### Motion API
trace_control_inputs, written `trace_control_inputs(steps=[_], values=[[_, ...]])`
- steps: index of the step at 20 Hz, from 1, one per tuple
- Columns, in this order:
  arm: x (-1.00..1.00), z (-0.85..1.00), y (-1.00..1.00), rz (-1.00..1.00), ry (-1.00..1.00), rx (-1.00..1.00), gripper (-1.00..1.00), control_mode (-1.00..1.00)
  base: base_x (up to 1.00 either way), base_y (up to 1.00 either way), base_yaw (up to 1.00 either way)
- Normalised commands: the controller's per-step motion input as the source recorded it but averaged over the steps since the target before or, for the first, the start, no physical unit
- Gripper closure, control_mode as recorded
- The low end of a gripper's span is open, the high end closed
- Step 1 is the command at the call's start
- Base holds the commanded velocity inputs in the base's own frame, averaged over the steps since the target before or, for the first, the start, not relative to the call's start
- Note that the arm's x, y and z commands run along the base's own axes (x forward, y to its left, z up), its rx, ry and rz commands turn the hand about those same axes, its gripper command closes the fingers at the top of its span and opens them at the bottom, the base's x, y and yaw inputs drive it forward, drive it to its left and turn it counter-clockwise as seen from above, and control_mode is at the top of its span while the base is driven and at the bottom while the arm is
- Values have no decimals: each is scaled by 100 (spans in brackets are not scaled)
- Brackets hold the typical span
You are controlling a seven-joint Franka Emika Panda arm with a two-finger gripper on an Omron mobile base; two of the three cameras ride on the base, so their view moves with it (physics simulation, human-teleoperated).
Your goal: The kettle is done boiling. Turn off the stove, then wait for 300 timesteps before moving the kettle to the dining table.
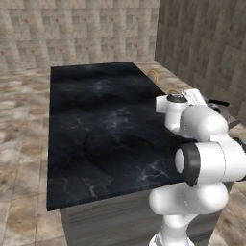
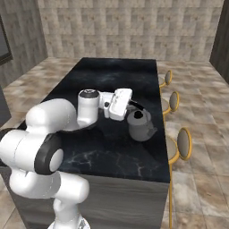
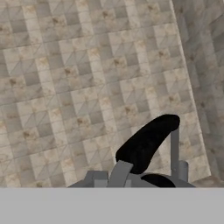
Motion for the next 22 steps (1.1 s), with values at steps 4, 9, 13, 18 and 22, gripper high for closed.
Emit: trace_control_inputs(steps=[4,9,13,18,22], values=[[20,-28,0,2,7,0,100,-100,0,0,0],[28,-35,0,1,7,0,100,-100,0,0,0],[28,-34,0,1,0,0,100,-100,0,0,0],[24,-31,0,2,-1,0,100,-100,0,0,0],[18,-28,0,2,-5,1,100,-100,0,0,0]])
